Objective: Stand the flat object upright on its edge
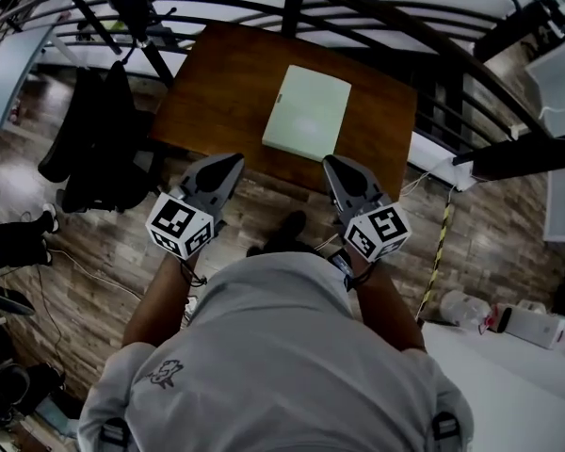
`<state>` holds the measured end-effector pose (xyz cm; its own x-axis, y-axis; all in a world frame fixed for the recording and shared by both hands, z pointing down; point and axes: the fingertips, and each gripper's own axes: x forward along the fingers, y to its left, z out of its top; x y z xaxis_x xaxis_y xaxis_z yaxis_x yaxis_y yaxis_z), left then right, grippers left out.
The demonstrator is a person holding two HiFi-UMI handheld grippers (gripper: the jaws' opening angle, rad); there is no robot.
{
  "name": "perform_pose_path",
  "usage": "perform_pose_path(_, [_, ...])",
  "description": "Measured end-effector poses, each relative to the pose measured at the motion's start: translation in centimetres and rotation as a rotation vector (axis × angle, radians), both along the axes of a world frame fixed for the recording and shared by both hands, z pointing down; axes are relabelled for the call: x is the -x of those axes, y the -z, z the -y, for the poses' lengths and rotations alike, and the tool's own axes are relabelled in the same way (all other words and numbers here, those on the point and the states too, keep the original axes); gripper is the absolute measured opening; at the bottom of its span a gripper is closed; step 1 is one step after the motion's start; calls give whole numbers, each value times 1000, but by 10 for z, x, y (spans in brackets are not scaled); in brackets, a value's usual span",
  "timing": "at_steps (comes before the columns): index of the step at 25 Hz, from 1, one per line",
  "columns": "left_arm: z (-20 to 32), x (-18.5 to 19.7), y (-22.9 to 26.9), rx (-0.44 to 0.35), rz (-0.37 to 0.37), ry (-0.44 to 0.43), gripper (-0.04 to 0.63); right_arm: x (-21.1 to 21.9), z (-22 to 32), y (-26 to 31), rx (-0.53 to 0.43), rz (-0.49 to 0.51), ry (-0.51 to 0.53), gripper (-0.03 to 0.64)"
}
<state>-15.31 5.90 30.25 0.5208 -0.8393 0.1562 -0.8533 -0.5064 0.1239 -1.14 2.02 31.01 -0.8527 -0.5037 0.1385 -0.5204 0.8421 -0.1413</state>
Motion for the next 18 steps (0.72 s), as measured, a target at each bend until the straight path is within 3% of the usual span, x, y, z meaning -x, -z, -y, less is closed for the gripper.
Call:
perform_pose_path(10, [108,-23,0,-3,12,-42,12,-23,95,-6,3,-5,-36,34])
perform_pose_path(18, [170,-75,11,-22,-7,-121,12,-44,143,-4,9,-3,-44,35])
